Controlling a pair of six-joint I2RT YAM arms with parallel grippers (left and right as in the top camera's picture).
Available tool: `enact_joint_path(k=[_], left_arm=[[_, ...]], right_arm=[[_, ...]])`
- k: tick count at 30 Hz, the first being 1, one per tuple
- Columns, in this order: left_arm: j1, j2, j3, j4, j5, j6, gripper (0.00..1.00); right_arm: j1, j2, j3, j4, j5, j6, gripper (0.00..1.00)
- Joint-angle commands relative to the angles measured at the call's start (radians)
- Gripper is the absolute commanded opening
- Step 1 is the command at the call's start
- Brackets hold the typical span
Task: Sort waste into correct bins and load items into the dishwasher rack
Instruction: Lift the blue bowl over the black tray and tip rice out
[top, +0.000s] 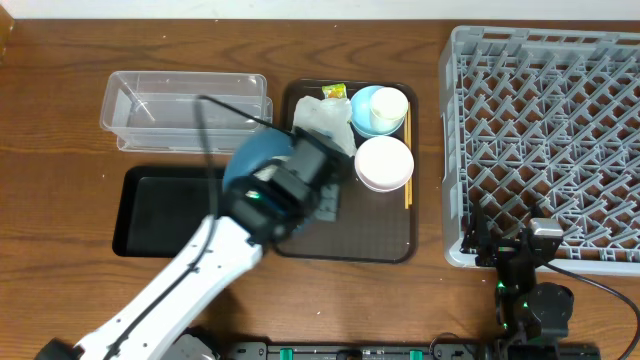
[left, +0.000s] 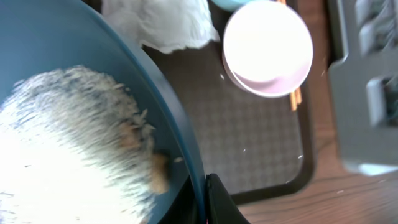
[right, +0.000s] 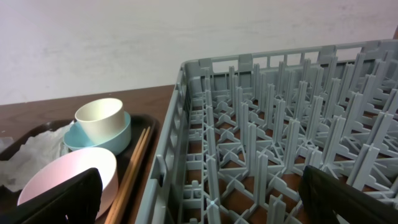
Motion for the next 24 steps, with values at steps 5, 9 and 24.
enact_joint_path(k=[5, 9, 24], left_arm=[[0.227, -0.058, 0.016, 0.000, 0.351, 0.002, 0.06], [0.360, -0.058, 0.011, 0.000, 0.516, 0.003, 0.06], [0.747, -0.057, 0.005, -0.006, 1.054, 0.119, 0.06]], right_arm=[[-0.012, -0.002, -0.003, -0.001, 0.000, -0.014, 0.99], [-0.012, -0.002, -0.003, -0.001, 0.000, -0.014, 0.99], [-0.012, -0.002, -0.003, -0.001, 0.000, -0.014, 0.99]])
